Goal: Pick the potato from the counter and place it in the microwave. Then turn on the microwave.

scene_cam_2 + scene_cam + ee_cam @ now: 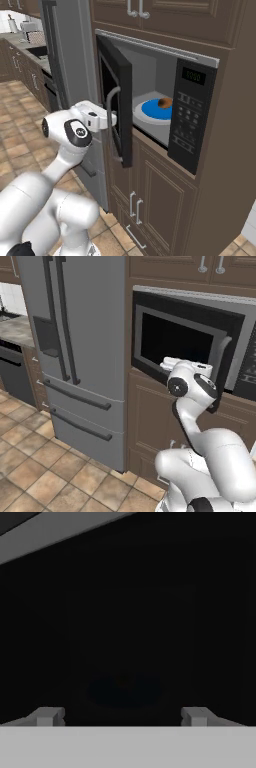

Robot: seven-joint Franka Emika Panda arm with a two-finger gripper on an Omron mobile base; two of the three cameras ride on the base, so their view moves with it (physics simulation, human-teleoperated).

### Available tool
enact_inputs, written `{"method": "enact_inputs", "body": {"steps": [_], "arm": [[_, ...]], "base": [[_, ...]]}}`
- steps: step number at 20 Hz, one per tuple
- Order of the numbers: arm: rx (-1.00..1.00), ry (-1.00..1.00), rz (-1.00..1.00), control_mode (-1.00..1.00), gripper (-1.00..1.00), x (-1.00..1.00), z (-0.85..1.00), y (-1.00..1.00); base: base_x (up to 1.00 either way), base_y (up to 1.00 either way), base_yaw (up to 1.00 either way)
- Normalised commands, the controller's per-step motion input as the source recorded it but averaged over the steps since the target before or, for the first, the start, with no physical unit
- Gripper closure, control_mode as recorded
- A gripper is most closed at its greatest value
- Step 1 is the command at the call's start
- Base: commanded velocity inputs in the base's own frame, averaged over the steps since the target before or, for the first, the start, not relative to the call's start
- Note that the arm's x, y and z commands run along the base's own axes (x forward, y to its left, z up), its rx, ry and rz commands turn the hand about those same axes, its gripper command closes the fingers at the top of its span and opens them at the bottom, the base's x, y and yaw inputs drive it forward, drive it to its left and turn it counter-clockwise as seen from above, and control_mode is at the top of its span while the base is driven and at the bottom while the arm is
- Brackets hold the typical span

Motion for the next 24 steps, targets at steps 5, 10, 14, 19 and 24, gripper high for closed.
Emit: {"method": "enact_inputs", "body": {"steps": [5,10,14,19,24], "arm": [[0.00,0.00,0.01,-1.00,-1.00,0.06,-0.05,-0.30],[0.00,0.00,0.00,-1.00,-1.00,0.23,-0.03,-0.20],[0.00,0.00,0.00,-1.00,-1.00,0.30,0.00,-0.23],[0.00,0.00,0.00,-1.00,-1.00,0.27,0.00,-0.23],[0.00,0.00,0.00,-1.00,-1.00,0.23,0.00,-0.21]], "base": [[0.00,0.00,0.00],[0.00,0.00,0.00],[0.00,0.00,0.00],[0.00,0.00,0.00],[0.00,0.00,0.00]]}}
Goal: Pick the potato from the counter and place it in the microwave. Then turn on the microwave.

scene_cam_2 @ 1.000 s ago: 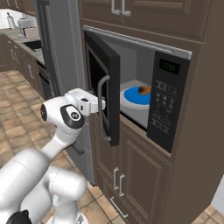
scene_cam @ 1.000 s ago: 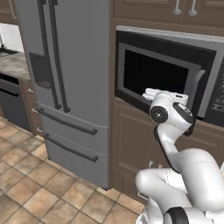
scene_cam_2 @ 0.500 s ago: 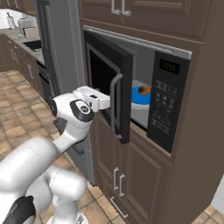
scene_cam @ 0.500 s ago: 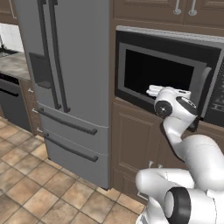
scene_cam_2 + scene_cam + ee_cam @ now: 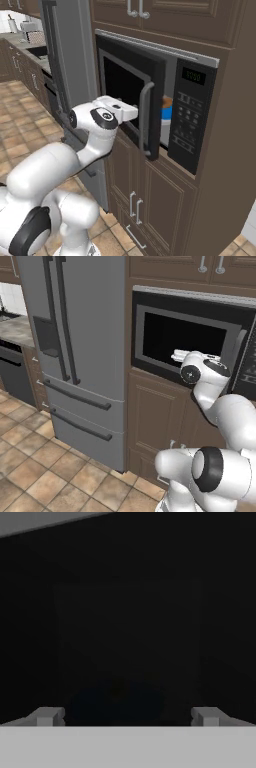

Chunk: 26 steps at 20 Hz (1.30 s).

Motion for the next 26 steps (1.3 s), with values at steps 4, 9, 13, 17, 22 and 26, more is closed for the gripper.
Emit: {"method": "enact_inputs", "body": {"steps": [4,9,13,17,22,26], "arm": [[0.00,0.00,0.00,-1.00,-1.00,0.11,0.00,-0.18],[0.00,0.00,0.00,-1.00,-1.00,0.03,0.00,-0.09],[0.00,0.00,0.00,-1.00,-1.00,0.12,0.00,-0.07],[0.00,0.00,0.00,-1.00,-1.00,0.20,0.00,-0.07],[0.00,0.00,0.00,-1.00,-1.00,0.24,0.00,-0.08],[0.00,0.00,0.00,-1.00,-1.00,0.18,0.00,-0.07]], "base": [[0.00,0.00,0.00],[0.00,0.00,0.00],[0.00,0.00,0.00],[0.00,0.00,0.00],[0.00,0.00,0.00],[0.00,0.00,0.00]]}}
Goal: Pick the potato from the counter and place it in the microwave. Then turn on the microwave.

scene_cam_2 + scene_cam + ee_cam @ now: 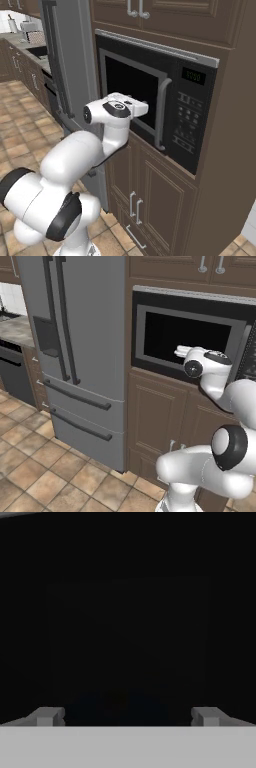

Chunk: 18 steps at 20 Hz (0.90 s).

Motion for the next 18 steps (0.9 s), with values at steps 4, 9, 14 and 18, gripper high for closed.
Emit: {"method": "enact_inputs", "body": {"steps": [4,9,14,18], "arm": [[0.00,0.00,0.00,-1.00,-1.00,0.18,0.00,-0.06],[0.00,0.00,0.00,-1.00,-1.00,0.19,0.00,-0.06],[0.00,0.00,0.00,-1.00,-1.00,0.14,0.00,-0.06],[0.00,0.00,0.00,-1.00,-1.00,-0.01,0.00,0.00]], "base": [[0.00,0.00,0.00],[0.00,0.00,0.00],[0.00,0.00,0.00],[0.00,0.00,0.00]]}}
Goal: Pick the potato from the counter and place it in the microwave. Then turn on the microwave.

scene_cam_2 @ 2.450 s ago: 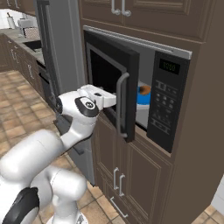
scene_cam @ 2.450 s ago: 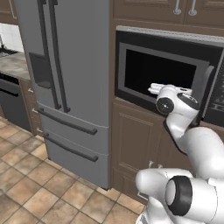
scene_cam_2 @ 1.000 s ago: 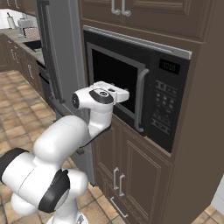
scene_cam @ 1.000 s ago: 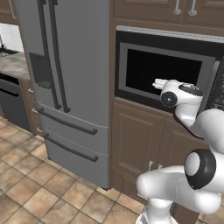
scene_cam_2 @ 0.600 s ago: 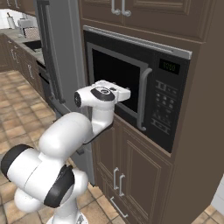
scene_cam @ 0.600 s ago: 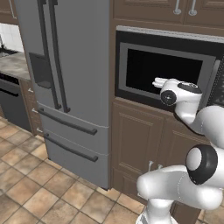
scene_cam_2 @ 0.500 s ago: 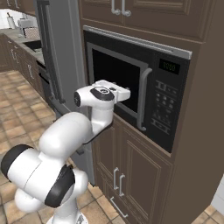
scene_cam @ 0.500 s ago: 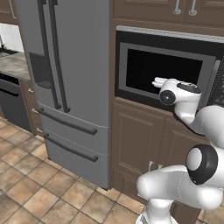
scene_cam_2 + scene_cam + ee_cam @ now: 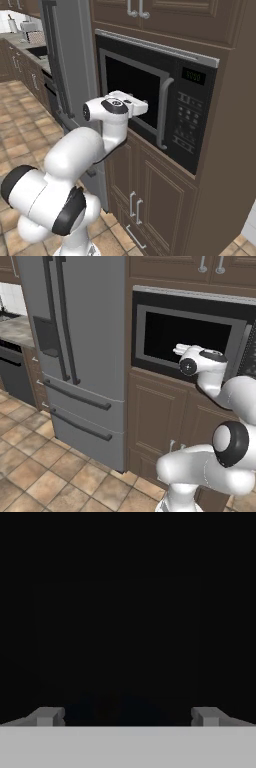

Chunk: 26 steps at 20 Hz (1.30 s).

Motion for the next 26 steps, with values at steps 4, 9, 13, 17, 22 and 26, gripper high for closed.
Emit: {"method": "enact_inputs", "body": {"steps": [4,9,13,17,22,26], "arm": [[0.00,0.00,0.00,-1.00,-1.00,-0.22,0.00,0.00],[0.00,0.00,0.00,-1.00,-1.00,-0.37,0.00,0.03],[0.00,0.00,0.00,-1.00,-1.00,-0.44,0.00,0.00],[0.00,0.00,0.00,-1.00,-1.00,-0.42,0.00,0.05],[0.00,0.00,0.00,-1.00,-1.00,-0.30,0.00,0.16],[0.00,0.00,0.00,-1.00,-1.00,-0.37,0.00,0.18]], "base": [[0.00,0.00,0.00],[0.00,0.00,0.00],[0.00,0.00,0.00],[0.00,0.00,0.00],[0.00,0.00,0.00],[0.00,0.00,0.00]]}}
